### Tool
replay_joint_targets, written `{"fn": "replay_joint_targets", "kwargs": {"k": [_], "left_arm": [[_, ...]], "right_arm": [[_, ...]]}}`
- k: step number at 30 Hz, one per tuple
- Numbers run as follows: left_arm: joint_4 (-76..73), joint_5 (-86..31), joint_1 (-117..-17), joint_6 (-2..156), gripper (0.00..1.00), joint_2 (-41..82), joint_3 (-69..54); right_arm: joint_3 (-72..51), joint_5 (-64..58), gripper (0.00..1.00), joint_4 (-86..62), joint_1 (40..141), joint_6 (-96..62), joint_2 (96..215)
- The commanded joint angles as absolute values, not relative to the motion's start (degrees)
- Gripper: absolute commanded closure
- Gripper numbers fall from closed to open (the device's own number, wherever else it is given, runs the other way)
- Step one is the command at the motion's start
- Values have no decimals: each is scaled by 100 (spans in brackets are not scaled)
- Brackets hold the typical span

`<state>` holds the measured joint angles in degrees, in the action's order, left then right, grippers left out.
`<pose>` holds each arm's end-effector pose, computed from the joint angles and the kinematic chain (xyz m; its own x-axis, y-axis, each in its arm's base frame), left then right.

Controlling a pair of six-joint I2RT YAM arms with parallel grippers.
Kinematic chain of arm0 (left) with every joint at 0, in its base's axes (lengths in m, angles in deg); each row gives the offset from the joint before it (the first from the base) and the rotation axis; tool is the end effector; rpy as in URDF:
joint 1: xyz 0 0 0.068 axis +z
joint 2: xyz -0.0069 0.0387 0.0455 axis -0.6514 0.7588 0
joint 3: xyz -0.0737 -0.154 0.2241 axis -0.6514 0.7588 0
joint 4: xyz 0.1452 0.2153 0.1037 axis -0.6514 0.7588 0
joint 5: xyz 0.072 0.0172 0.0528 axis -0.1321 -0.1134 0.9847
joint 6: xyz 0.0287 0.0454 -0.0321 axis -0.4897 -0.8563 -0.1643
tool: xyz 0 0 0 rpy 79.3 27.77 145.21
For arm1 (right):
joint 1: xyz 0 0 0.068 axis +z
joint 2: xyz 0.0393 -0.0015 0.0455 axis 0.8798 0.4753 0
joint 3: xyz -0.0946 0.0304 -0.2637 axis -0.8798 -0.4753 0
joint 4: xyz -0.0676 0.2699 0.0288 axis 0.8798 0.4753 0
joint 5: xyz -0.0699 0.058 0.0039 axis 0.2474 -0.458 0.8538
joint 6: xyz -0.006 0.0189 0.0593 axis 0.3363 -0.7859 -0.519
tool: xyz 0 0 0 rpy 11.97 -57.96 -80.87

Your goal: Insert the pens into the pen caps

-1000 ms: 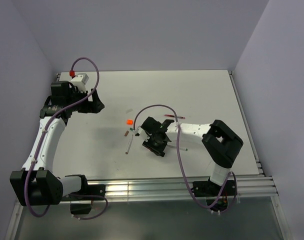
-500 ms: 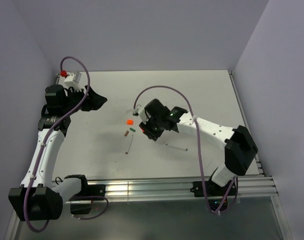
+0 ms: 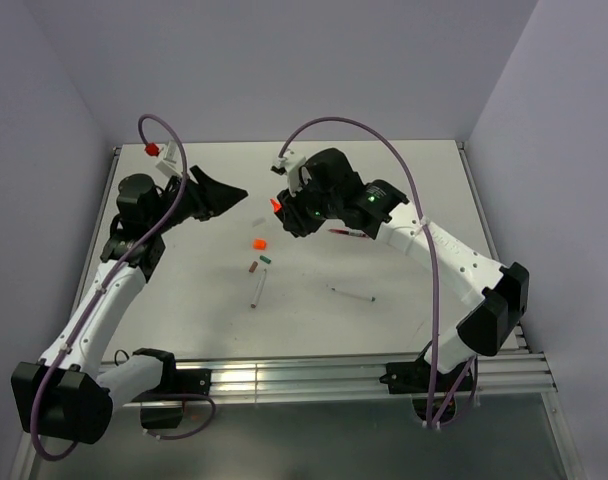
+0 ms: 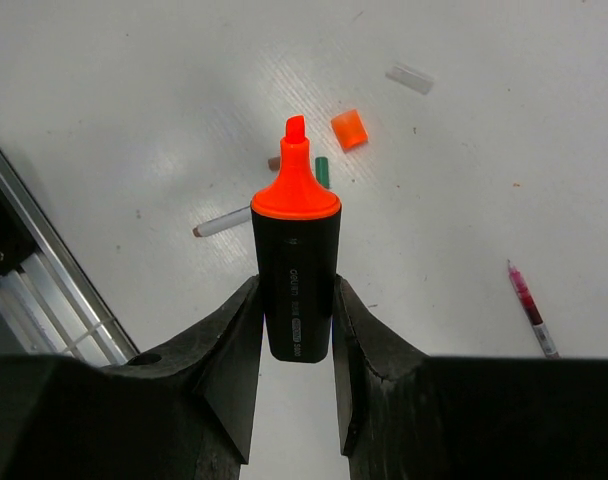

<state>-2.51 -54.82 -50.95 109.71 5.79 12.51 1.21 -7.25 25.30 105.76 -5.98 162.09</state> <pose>0.2604 -0.0755 0.3607 -0.5715 -0.4765 -0.6681 0.4396 0.5097 -0.7395 0.2566 0.2625 0.3741 -0.3789 -0.4658 -0.7997 -0.8267 0.5587 0.0663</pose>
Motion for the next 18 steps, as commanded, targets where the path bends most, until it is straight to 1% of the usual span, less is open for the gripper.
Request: {"fn": "replay_joint_targets", "kwargs": {"k": [1,7,11,18], "left_arm": [[-540,-5228,-5276,11253,37,711,1183],[-733,-5306,-5620,11350,36,816,1288],[-926,-5272,-5708,11560,30,755,1446],[-778,-5052,-5972,11482,32,921,1420]], "right_arm": [[612,-785,100,2645,10583,-755,16223],[911,-943,100,2803,10601,-782,16451],[955,-935,100,2830,10618,-799,16531],[1122,-882,100,2856,10706,-817,16654]]}}
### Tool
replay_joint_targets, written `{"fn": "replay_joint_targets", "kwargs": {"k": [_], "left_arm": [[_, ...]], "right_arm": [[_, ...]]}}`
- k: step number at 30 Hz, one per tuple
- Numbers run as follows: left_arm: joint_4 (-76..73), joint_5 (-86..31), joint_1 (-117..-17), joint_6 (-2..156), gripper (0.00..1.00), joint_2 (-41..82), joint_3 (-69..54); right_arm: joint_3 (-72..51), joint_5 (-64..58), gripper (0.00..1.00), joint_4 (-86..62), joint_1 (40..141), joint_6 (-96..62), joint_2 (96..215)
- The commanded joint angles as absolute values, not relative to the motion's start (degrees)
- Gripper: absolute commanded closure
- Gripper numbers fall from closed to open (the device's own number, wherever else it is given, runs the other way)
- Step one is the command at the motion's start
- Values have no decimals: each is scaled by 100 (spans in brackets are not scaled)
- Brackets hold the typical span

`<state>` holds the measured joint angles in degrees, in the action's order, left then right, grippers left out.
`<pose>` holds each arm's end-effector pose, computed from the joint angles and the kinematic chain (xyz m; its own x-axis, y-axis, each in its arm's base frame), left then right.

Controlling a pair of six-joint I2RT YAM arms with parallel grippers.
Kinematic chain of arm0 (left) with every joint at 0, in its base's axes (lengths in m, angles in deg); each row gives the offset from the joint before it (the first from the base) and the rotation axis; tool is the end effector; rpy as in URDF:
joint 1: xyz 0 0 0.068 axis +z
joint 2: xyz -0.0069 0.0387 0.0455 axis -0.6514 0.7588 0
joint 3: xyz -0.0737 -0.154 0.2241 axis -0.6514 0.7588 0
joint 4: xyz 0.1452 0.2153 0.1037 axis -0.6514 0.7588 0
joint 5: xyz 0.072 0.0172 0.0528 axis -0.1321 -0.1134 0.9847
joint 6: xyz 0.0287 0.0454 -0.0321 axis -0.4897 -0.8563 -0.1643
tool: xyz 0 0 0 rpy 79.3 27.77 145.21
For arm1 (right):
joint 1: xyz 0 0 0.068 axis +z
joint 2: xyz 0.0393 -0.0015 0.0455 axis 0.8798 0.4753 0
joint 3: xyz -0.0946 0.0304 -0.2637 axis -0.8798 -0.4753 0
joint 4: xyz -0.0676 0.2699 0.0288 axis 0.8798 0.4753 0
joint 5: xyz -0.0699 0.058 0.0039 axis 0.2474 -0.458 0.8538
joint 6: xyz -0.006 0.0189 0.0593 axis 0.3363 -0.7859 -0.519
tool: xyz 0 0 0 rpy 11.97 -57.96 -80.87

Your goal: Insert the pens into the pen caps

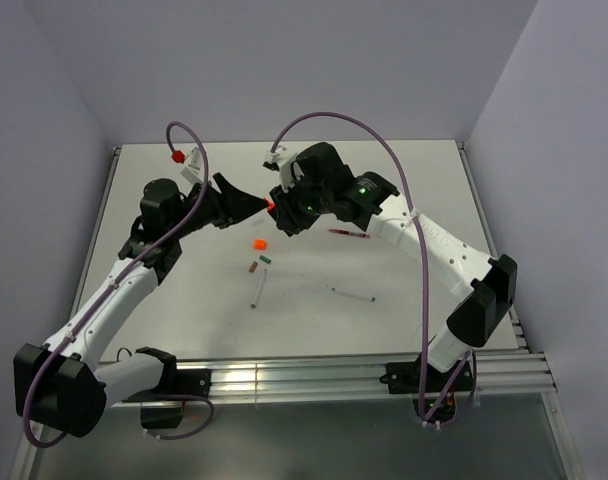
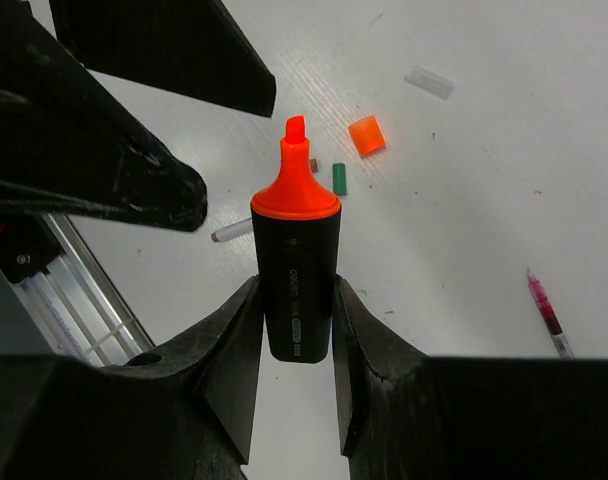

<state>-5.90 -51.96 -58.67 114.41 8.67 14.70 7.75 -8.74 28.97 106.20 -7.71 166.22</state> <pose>0.2616 -0.1122 0.3396 -0.6632 -0.4549 -0.5943 0.4088 0.4450 -0.7968 0.2645 0.2758 0.3834 -0.4122 -0.4633 -0.7845 -0.8280 0.5498 0.1103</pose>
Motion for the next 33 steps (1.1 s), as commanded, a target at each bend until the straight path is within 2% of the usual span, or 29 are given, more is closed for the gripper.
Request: {"fn": "replay_joint_targets", "kwargs": {"k": [1,10,16,20,30,33], "left_arm": [[-751,-4973,-6015,11473,33,948,1411],[-742,-4832,-6147,11728,44,1159,1473],[-1023,-4972,-6148,12052,59,1150,1692],[-1242,-5192,-6148,12246,65,1194,1754],[-1331,-5298,-6156,12422,67,1229,1842],[-1313,-5289,-6148,12361,84,1229,1833]], "right_arm": [[1157,-873,100,2856,10724,-817,16663],[1263,-794,100,2874,10821,-870,16759],[1281,-776,100,2874,10873,-870,16803],[1324,-759,100,2874,10882,-861,16847],[1413,-768,100,2891,10882,-879,16891],[1369,-776,100,2891,10882,-870,16856]]}}
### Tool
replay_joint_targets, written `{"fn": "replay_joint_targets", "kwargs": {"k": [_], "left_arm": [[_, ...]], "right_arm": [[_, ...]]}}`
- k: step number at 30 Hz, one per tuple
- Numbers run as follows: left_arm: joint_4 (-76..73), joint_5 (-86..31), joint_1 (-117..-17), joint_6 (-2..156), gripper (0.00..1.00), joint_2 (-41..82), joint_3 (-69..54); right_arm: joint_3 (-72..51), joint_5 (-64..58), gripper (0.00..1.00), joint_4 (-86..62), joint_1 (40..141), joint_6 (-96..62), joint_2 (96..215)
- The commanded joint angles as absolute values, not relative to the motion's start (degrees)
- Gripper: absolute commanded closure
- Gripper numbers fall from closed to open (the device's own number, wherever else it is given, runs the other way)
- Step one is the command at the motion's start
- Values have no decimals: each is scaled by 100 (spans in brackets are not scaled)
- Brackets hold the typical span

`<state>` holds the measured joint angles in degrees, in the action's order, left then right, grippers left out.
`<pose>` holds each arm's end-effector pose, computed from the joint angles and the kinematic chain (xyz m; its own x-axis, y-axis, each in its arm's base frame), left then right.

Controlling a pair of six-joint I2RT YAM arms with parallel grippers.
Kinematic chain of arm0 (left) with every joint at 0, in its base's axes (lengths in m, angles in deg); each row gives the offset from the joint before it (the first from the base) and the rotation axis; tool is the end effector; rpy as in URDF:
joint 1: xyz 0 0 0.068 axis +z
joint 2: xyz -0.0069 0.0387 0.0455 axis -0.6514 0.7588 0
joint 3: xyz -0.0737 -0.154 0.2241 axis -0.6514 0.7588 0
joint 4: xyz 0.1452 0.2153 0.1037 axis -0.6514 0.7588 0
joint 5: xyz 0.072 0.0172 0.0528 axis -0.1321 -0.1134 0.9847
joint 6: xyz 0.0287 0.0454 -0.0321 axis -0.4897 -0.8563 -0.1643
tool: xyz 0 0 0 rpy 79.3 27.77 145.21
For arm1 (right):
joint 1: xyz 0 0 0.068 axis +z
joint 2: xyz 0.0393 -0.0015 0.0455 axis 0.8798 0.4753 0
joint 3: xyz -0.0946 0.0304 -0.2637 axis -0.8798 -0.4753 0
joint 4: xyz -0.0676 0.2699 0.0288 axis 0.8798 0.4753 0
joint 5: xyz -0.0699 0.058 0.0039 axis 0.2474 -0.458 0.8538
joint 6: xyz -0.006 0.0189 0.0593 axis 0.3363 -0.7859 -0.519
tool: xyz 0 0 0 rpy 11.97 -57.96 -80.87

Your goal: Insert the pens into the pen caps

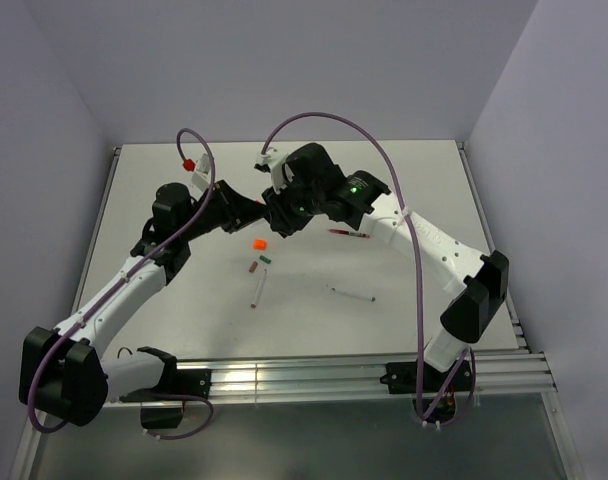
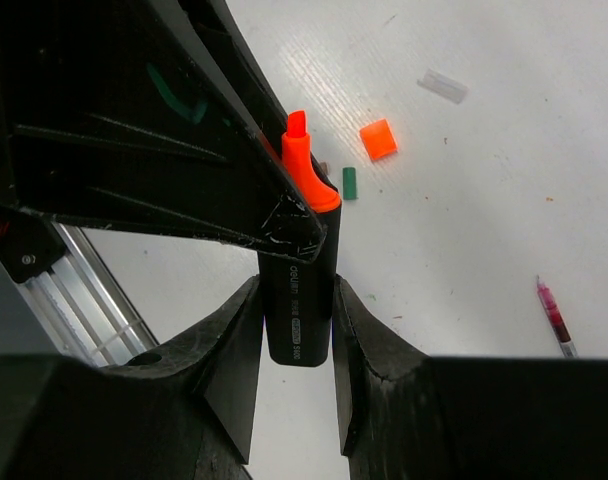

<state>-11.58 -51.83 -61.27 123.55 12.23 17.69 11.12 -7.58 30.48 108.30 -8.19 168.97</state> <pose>0.2685 -0.1285 0.3141 -0.7479 -0.4858 -0.4524 0.3013 0.3589 -0.8834 0.2626 0.2929 0.3840 -0.4106 -0.4830 -0.7734 -0.8357 0.5385 0.1074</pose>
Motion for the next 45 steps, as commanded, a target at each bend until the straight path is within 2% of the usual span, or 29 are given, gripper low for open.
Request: {"fn": "replay_joint_targets", "kwargs": {"k": [1,3,5,6,7,8,10,12,15,19,23,28,32,36,45], "left_arm": [[-1330,-5298,-6156,12334,97,1229,1833],[-1340,-5376,-6148,12255,100,1203,1790],[-1435,-5804,-6095,12001,100,1194,1719],[-1514,-5981,-5999,11939,100,1194,1702],[-1646,-6149,-5937,11886,100,1194,1667],[-1725,-6411,-5876,11886,100,1168,1658],[-1753,-6597,-5726,11720,100,1115,1579],[-1665,-6782,-5682,11448,100,1080,1491],[-1453,-6939,-5673,11200,94,1027,1350],[-2427,-7511,-5647,11481,93,870,1621],[-3403,-7960,-5638,11797,100,948,1640],[-6028,-7830,-5638,13228,100,1071,1868],[-6383,-7365,-5620,13520,100,1124,1886],[-6314,-7109,-5638,13713,100,1194,1816],[-5761,-6660,-5638,14135,100,1335,1816]], "right_arm": [[1360,-776,100,2891,10882,-844,16821],[1308,-846,94,2900,10882,-817,16734],[1255,-1013,79,2935,10865,-756,16663],[1237,-1292,65,3022,10838,-729,16628],[1193,-1469,42,3041,10812,-651,16514],[1141,-1593,36,3058,10768,-624,16444],[965,-1997,28,3058,10602,-597,16241],[842,-2505,26,3067,10382,-650,16136],[780,-3841,20,3102,9732,-703,16004],[771,-4415,8,3120,9143,-914,15889],[692,-5878,3,3181,9124,-782,15766],[393,-6260,3,2927,9195,-1053,15740],[157,-6551,3,2339,9212,-1756,15705],[-143,-6797,10,1286,9291,-2573,15704],[542,-6630,27,1248,9414,-2689,16143]]}}
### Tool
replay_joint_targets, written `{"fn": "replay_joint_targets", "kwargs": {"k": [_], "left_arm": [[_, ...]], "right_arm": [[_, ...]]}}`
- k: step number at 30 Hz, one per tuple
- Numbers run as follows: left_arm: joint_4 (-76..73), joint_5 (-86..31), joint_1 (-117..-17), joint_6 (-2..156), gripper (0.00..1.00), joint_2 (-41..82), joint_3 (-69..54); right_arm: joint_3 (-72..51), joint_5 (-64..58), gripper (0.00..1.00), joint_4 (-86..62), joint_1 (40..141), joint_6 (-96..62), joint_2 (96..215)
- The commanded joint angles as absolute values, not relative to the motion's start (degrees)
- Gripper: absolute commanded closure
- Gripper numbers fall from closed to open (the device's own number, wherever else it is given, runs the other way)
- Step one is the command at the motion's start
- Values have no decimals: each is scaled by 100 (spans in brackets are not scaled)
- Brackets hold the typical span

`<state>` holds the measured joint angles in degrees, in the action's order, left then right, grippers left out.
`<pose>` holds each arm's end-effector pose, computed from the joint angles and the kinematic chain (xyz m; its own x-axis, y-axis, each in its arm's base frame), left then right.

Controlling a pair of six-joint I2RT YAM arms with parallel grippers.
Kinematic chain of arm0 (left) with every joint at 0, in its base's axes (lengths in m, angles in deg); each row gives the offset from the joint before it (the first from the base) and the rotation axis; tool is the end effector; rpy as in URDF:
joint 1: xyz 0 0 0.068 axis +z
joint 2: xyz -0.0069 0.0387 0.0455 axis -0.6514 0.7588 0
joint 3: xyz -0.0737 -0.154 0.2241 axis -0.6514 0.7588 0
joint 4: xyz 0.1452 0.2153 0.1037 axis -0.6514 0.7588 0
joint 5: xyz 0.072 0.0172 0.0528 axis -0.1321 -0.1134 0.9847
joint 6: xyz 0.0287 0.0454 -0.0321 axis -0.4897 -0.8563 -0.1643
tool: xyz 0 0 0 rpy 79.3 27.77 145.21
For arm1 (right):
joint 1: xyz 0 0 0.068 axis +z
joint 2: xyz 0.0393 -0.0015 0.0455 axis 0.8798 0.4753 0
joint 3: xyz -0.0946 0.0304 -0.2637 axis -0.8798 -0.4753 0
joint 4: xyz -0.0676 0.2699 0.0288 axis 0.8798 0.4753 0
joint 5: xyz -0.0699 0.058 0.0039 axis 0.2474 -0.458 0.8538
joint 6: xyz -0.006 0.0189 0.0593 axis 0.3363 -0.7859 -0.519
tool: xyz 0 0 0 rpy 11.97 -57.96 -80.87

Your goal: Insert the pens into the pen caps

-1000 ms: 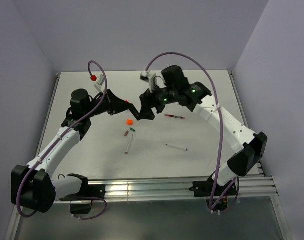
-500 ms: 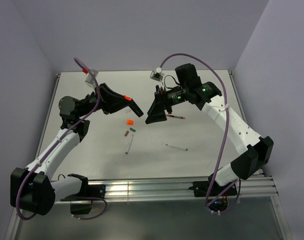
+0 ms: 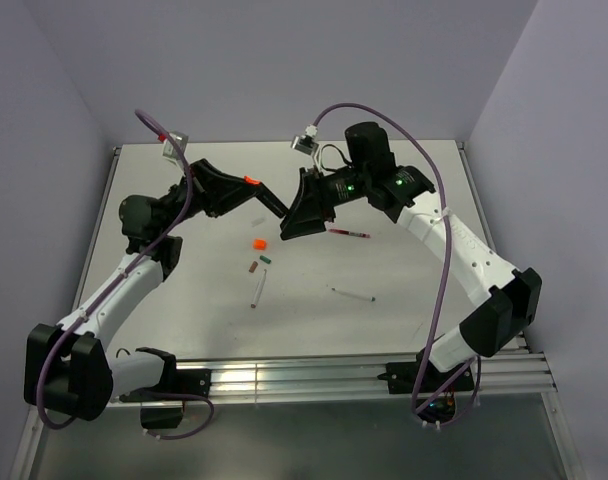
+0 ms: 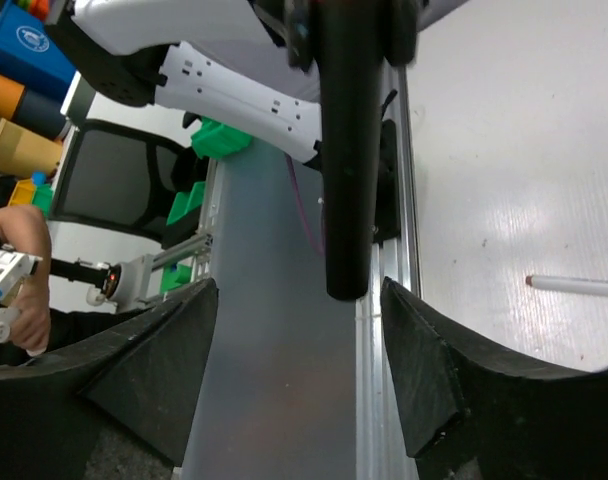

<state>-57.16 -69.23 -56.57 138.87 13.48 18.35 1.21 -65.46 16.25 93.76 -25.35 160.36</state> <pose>0.2526 -0.1101 0.3845 -0.5895 -0.4745 -0.6538 0.7520 -0.0267 -0.6586 0.2656 0.2197 0.4144 -0.6027 -0.2720 -0.7501 -0.7610 -0.0867 0.6429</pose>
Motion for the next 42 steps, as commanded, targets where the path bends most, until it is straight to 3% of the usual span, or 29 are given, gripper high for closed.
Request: {"fn": "replay_joint_targets", "kwargs": {"k": [1,14,21,26,32,33,35,37,39,42], "left_arm": [[-5786,-6634,-5629,14162,100,1344,1824],[-5734,-6695,-5761,14162,100,1396,1763],[-5743,-6704,-5796,14110,100,1502,1728],[-5760,-6695,-5805,14092,100,1511,1719],[-5717,-6713,-5805,14066,100,1519,1693],[-5708,-6713,-5805,14057,97,1519,1693],[-5690,-6713,-5805,14048,93,1519,1684],[-5585,-6713,-5805,14013,79,1519,1675],[-5462,-6800,-5805,13847,55,1537,1623],[-4674,-7063,-5726,13145,44,1546,1325]], "right_arm": [[595,-6613,30,1248,9414,-2707,16161],[938,-6068,45,1230,9485,-2865,16381],[999,-6111,62,1222,9485,-2865,16399],[929,-6234,64,1195,9476,-2900,16390],[903,-6322,85,1142,9484,-2909,16399],[894,-6331,93,1134,9493,-2918,16399],[877,-6314,100,1142,9493,-2909,16399],[868,-6279,100,1142,9493,-2900,16381],[868,-6270,100,1151,9467,-2883,16355],[815,-6217,100,1160,9327,-2856,16294]]}}
